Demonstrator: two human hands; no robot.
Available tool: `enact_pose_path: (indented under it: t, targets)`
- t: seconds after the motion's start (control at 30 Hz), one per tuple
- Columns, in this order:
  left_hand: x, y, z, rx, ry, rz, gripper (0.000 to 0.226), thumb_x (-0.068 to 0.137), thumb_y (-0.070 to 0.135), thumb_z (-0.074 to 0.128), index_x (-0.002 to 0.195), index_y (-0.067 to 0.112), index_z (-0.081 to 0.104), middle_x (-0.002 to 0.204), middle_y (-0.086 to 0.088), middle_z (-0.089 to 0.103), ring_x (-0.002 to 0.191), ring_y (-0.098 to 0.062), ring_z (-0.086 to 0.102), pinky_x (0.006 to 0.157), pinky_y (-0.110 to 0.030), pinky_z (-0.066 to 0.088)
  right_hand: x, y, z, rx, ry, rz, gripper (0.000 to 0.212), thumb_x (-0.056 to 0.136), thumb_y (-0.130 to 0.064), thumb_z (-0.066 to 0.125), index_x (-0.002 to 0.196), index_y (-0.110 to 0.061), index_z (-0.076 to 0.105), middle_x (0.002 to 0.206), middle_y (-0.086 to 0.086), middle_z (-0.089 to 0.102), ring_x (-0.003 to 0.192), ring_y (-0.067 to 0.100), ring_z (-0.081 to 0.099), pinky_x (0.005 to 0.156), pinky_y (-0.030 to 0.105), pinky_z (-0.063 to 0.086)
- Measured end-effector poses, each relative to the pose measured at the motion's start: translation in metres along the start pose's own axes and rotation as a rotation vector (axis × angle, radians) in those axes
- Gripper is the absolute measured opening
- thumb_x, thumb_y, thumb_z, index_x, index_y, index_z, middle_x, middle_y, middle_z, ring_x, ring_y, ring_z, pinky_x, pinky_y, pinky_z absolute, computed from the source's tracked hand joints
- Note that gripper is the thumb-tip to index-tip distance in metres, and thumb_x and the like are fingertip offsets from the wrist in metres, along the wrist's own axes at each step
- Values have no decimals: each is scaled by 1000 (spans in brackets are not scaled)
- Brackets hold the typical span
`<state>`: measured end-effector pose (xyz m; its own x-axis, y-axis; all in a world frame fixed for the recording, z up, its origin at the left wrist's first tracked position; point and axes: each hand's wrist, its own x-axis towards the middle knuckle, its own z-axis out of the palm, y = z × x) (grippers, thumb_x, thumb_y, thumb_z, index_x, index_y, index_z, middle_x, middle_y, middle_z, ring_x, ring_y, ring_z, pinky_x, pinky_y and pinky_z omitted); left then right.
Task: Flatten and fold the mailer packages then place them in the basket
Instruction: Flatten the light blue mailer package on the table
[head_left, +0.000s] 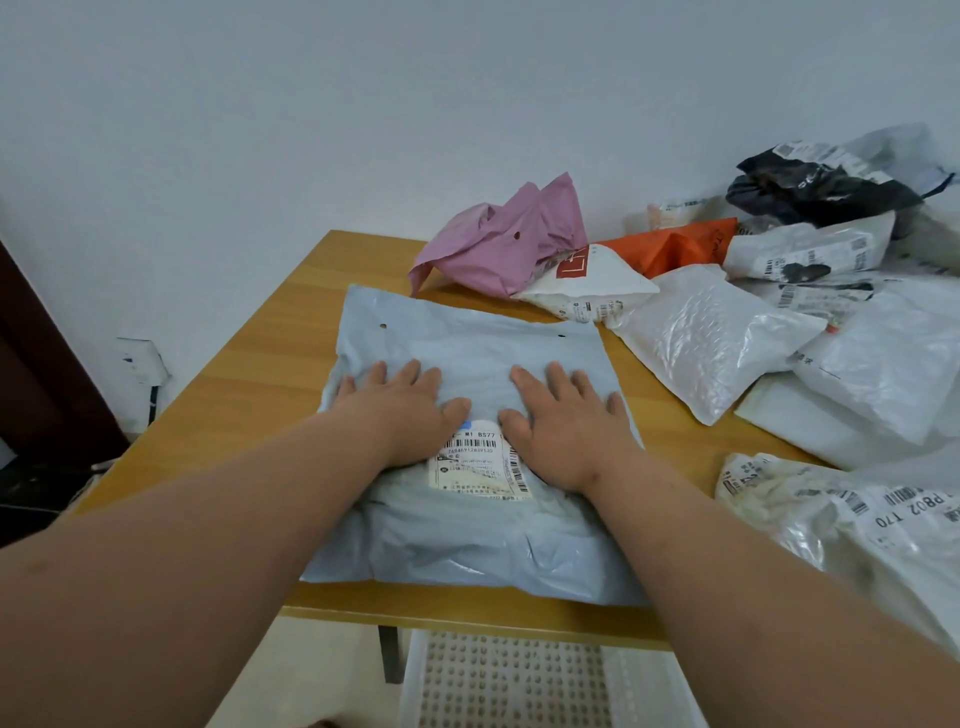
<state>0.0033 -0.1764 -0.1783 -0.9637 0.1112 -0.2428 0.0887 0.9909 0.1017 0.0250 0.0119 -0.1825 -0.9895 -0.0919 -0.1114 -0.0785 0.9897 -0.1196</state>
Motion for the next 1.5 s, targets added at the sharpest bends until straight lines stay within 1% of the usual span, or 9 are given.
enact_pose_path:
  t: [0.27, 0.47, 0.57, 0.7, 0.83, 0.9, 0.97, 1.07, 1.5]
  targets:
    - [8, 0, -2, 45, -73, -17, 75, 93, 68, 13, 156, 29, 2, 164, 6, -7, 150, -31, -6, 119, -56, 0, 10, 1, -3, 71, -78, 18, 59, 96, -58, 20, 152, -39, 18, 164, 0, 11, 150, 26, 6, 117, 60, 6]
    - [-9, 1, -9, 85, 32, -2, 80, 90, 74, 9, 156, 28, 7, 165, 7, -1, 151, -26, -2, 119, -56, 0, 1, -6, -5, -98, -48, 10, 64, 95, -60, 12, 155, -37, 12, 165, -1, -4, 151, 23, -9, 116, 58, -11]
    - [-20, 7, -19, 135, 111, 57, 80, 91, 73, 12, 156, 27, 7, 165, 6, 1, 151, -23, 0, 119, -55, 3, -4, -7, -8, -174, 28, -25, 64, 95, -59, 16, 153, -34, 23, 165, -5, -8, 151, 25, -11, 115, 58, -14]
    - [-33, 7, -20, 6, -22, 74, 87, 89, 76, 21, 157, 22, 7, 164, -1, 7, 150, -28, 10, 119, -52, 15, -20, -12, -22, -97, 264, -45, 50, 94, -48, 38, 139, -29, 47, 155, -1, 29, 139, 27, 29, 115, 50, 13]
    - [-52, 7, -6, 51, -35, 102, 81, 91, 73, 16, 156, 27, 2, 165, 3, 2, 151, -26, 4, 119, -53, 12, -40, -20, -33, 117, 97, -68, 48, 95, -52, 38, 136, -30, 50, 144, 0, 44, 130, 26, 44, 108, 47, 34]
    - [-60, 10, 0, 67, 3, 96, 76, 93, 70, 14, 156, 30, -1, 164, 7, -2, 151, -24, 1, 119, -53, 9, -52, -20, -26, 54, -4, -135, 58, 94, -64, 31, 140, -31, 44, 151, 0, 38, 136, 28, 37, 110, 50, 32]
    - [-65, 12, 6, 59, 30, 100, 72, 96, 66, 15, 156, 30, -2, 164, 7, -5, 151, -23, -2, 120, -52, 5, -62, -15, -13, 2, -70, -169, 72, 91, -72, 20, 153, -34, 22, 163, -3, 14, 149, 24, 14, 119, 51, 14]
    - [-68, 12, 13, 33, 75, 107, 71, 96, 66, 16, 156, 31, -2, 164, 8, -4, 151, -22, -4, 120, -52, 3, -69, -8, 2, -21, -39, -162, 77, 91, -74, 14, 156, -35, 0, 165, -8, -6, 151, 18, -6, 120, 51, -3]
    - [-66, 10, 21, 32, 91, 120, 73, 94, 68, 10, 156, 30, -3, 165, 7, -2, 151, -23, 0, 119, -55, 5, -69, -10, 12, -31, 49, -149, 72, 93, -71, 12, 155, -36, 1, 164, -11, -8, 150, 15, -14, 115, 62, -11]
